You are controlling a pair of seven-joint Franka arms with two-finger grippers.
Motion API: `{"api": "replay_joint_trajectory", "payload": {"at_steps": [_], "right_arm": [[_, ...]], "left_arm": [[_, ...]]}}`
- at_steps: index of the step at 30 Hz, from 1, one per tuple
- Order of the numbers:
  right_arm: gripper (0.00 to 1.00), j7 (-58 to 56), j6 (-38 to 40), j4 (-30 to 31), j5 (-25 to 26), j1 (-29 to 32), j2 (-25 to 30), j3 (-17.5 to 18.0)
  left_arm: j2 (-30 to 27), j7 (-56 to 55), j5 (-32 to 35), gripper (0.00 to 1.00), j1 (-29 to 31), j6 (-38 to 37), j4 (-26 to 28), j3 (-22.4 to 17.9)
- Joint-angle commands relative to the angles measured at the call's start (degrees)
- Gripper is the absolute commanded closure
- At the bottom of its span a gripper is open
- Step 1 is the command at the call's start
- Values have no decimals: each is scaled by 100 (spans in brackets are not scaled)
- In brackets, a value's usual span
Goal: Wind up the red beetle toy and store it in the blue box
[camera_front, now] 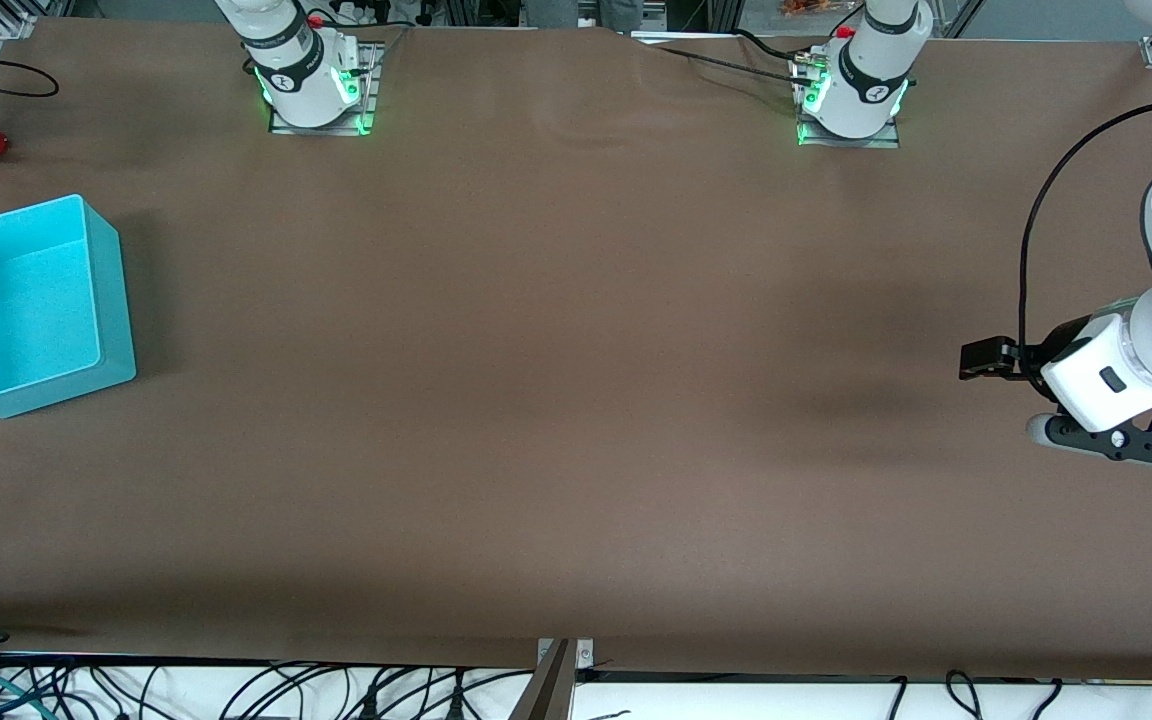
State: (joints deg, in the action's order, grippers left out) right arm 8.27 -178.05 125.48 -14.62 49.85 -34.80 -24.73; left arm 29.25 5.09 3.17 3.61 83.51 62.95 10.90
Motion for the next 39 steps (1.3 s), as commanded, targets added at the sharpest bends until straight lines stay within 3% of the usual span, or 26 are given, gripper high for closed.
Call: {"api": "replay_joint_trajectory", "payload": {"at_steps": [1, 16, 33, 39], "right_arm": [[100, -45, -204, -58, -137, 147, -18, 241], [100, -168, -81, -15, -129, 147, 517, 363], [100, -1056, 1009, -128, -67, 139, 1695, 399], [100, -1249, 1299, -217, -50, 147, 1994, 645]], "left_arm": [[-42, 124, -124, 0, -9, -10, -46, 17], [-42, 124, -132, 0, 0, -10, -54, 70], [-42, 124, -132, 0, 0, -10, -54, 78], [-42, 124, -132, 0, 9, -10, -54, 78]]}}
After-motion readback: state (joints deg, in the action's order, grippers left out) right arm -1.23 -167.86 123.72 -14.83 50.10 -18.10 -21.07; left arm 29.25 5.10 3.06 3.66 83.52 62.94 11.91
